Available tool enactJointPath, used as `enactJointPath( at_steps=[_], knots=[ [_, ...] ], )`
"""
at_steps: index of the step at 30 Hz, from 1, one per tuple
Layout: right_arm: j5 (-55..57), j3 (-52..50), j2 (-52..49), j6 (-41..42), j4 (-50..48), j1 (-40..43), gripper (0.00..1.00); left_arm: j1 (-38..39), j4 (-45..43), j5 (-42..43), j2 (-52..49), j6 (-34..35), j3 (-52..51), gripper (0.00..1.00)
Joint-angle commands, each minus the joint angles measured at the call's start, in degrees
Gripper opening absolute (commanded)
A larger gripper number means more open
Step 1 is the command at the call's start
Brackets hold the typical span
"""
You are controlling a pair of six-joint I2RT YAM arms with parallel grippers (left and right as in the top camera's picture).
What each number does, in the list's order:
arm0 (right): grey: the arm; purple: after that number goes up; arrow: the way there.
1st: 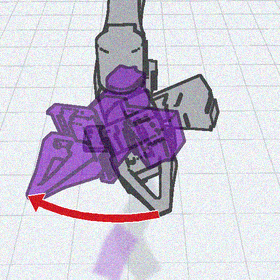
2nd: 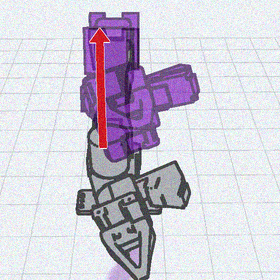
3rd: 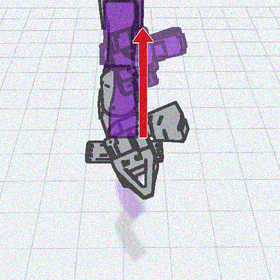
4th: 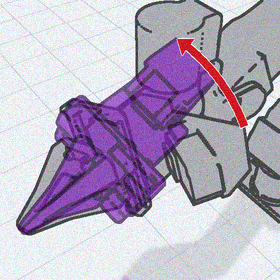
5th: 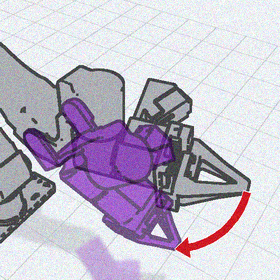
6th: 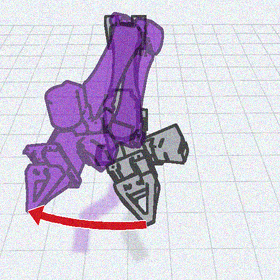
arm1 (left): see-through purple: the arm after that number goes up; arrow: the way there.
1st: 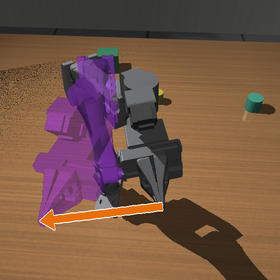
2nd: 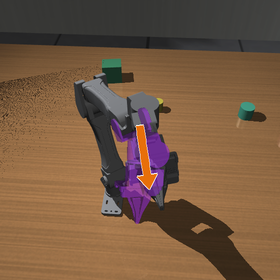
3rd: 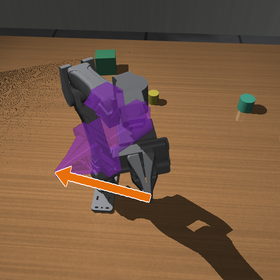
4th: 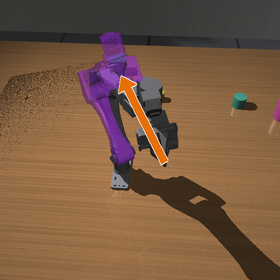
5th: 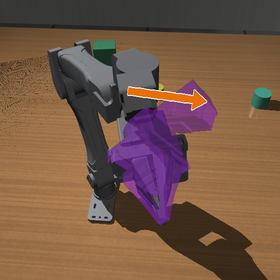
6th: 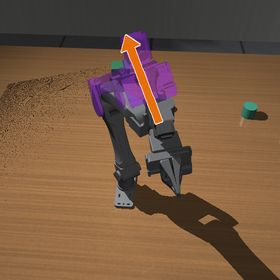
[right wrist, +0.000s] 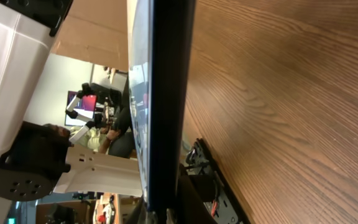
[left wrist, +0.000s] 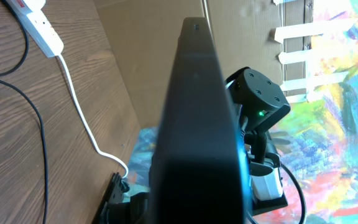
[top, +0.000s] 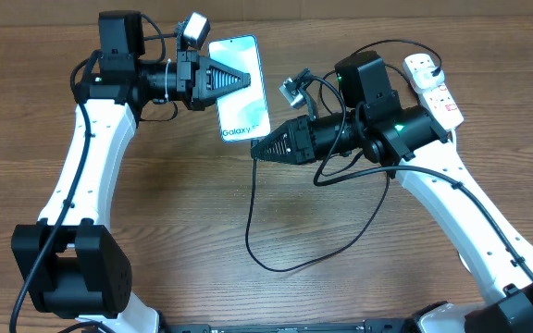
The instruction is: Plug charger to phone and switch on socket
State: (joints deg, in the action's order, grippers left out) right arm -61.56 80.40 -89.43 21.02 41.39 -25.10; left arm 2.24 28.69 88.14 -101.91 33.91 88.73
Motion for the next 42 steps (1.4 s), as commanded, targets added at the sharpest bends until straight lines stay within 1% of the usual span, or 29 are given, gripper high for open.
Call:
enactJointPath(
  at_steps=[1,12,42],
  knots=[
    [-2.67,1.07,-0.2,0.2,-0.15,-0.07,0.04,0.02,-0.22,2.56,0.02,-1.79,0.35,0.04],
    [-3.1,1.07,-0.2,0.2,2.69,-0.07,0.04,0.0,-0.28,2.54,0.02,-1.81,0.35,0.04],
    [-4.15,1.07,-0.24,0.46,1.57,-0.31,0.04,0.96,-0.22,2.54,0.02,-2.01,0.35,0.04]
  ],
)
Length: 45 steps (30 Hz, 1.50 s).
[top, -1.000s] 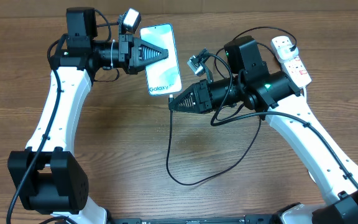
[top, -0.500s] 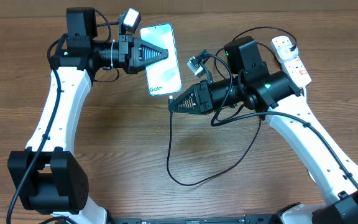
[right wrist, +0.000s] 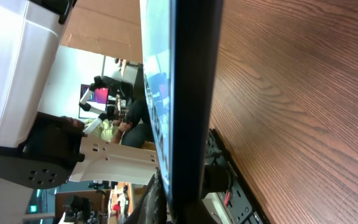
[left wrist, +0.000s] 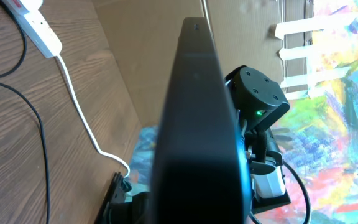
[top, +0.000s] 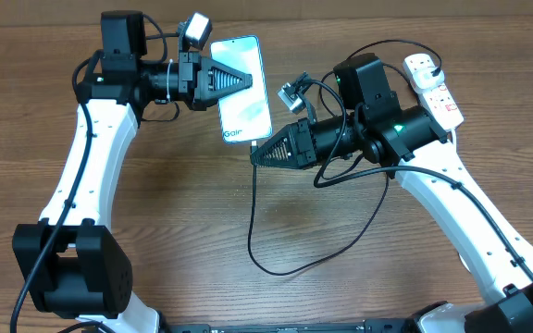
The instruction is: Plug charger to phone and switch on socket
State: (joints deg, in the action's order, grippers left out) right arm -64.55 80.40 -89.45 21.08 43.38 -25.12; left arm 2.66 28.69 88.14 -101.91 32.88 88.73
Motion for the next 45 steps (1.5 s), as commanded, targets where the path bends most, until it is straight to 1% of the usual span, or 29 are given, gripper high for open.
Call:
enactJointPath(
  at_steps=[1,29,45],
  knots=[
    [-1.14,1.07,-0.22,0.39,-0.44,-0.46,0.04,0.55,-0.24,2.54,0.02,-0.98,0.35,0.04],
    [-1.07,1.07,-0.22,0.39,-2.16,-1.38,0.04,0.55,-0.22,2.56,0.02,-1.62,0.35,0.04],
    [-0.44,1.07,-0.28,0.39,-1.51,-1.4,0.04,0.55,-0.2,2.56,0.02,-1.55,0.35,0.04]
  ],
)
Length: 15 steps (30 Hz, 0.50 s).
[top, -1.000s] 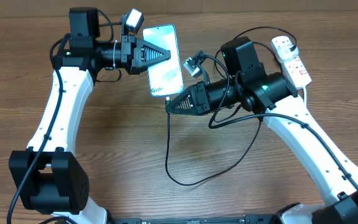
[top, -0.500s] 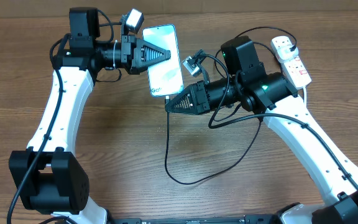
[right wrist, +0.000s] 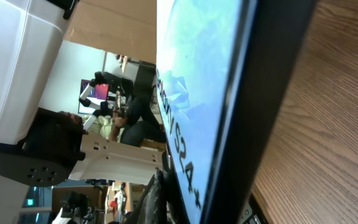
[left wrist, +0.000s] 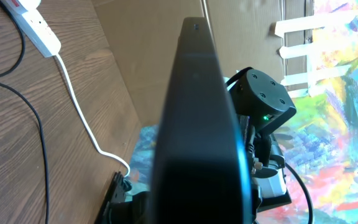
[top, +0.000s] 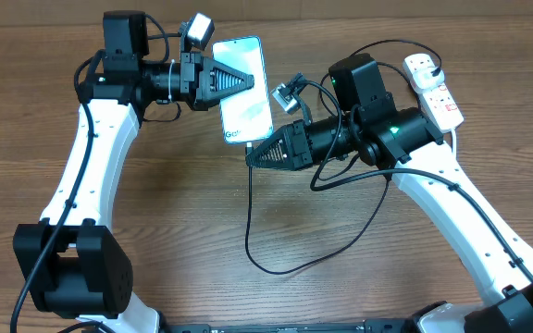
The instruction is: Plug charger to phone and switch on socket
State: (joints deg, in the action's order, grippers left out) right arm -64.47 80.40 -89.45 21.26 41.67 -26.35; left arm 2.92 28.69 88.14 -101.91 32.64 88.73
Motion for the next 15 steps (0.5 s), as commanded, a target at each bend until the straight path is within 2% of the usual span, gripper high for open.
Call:
enactJointPath(
  at_steps=[1,15],
  knots=[
    [-0.52,1.07,-0.28,0.2,0.26,-0.15,0.04,0.28,-0.2,2.56,0.02,-1.33,0.35,0.04],
    [0.35,1.07,-0.28,0.17,0.83,-0.15,0.04,0.28,-0.2,2.56,0.02,-1.33,0.35,0.04]
  ],
)
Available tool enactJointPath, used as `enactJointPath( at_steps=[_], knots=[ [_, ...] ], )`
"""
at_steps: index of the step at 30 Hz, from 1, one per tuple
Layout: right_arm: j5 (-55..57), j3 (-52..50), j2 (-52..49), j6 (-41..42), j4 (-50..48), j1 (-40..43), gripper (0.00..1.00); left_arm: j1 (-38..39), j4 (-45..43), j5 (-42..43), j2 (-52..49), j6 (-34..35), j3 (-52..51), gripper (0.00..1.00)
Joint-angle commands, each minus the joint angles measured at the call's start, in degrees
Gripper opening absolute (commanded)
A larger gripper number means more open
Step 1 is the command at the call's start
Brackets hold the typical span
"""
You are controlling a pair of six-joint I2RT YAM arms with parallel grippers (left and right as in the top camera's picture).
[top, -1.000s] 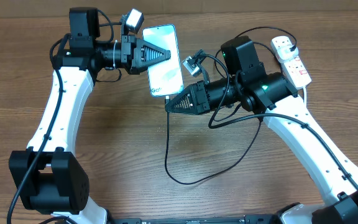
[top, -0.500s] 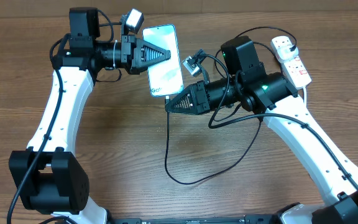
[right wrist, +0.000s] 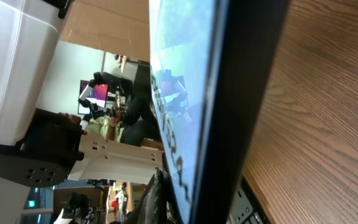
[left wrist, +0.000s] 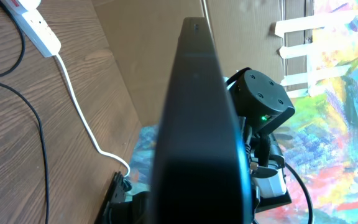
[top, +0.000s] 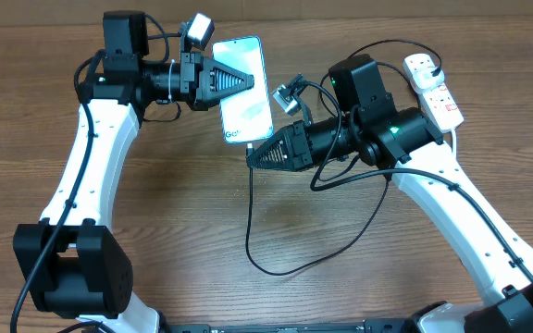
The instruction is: Plug charger to phone and switch on socket
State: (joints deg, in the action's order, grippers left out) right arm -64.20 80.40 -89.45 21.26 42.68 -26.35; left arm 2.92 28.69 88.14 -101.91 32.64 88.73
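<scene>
The phone (top: 246,92), screen lit, is held off the table with my left gripper (top: 245,80) shut on its side. In the left wrist view its dark edge (left wrist: 197,124) fills the middle. My right gripper (top: 252,157) is shut on the charger plug right at the phone's lower end; the plug itself is hidden between the fingers. The black charger cable (top: 250,222) hangs from there and loops over the table. In the right wrist view the phone (right wrist: 229,93) stands close, nearly edge-on. The white socket strip (top: 433,85) lies at the far right.
The socket strip (left wrist: 39,25) and its white lead (left wrist: 82,112) run along the table's far edge by a cardboard wall. The black cable's loop (top: 285,268) lies on the wooden table (top: 183,231) in front of the right arm.
Both arms are almost where they were. In the right wrist view the phone has turned slightly, showing less of its screen and more of its dark edge.
At first my left gripper held the phone up and my right gripper held the plug at its lower end, the phone edge-on to the right wrist. Later the phone's screen faced that camera more, with the right gripper a little further left. Both grips have held throughout.
</scene>
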Motion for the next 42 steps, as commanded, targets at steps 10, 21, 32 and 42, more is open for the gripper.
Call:
enactJointPath(
  at_steps=[10,21,32,42],
  knots=[
    [0.04,1.07,-0.28,0.2,-0.61,-0.15,0.04,0.28,-0.22,2.56,0.02,-1.36,0.35,0.04],
    [0.07,1.07,-0.28,0.17,-1.03,-0.15,0.05,0.31,-0.22,2.56,0.02,-1.42,0.35,0.04],
    [0.04,1.07,-0.28,0.15,-0.76,1.14,0.05,0.33,-0.2,2.56,0.02,-1.99,0.35,0.04],
    [0.07,1.07,-0.37,0.17,-0.76,1.11,0.06,0.33,-0.2,2.56,0.02,-1.99,0.35,0.04]
  ],
)
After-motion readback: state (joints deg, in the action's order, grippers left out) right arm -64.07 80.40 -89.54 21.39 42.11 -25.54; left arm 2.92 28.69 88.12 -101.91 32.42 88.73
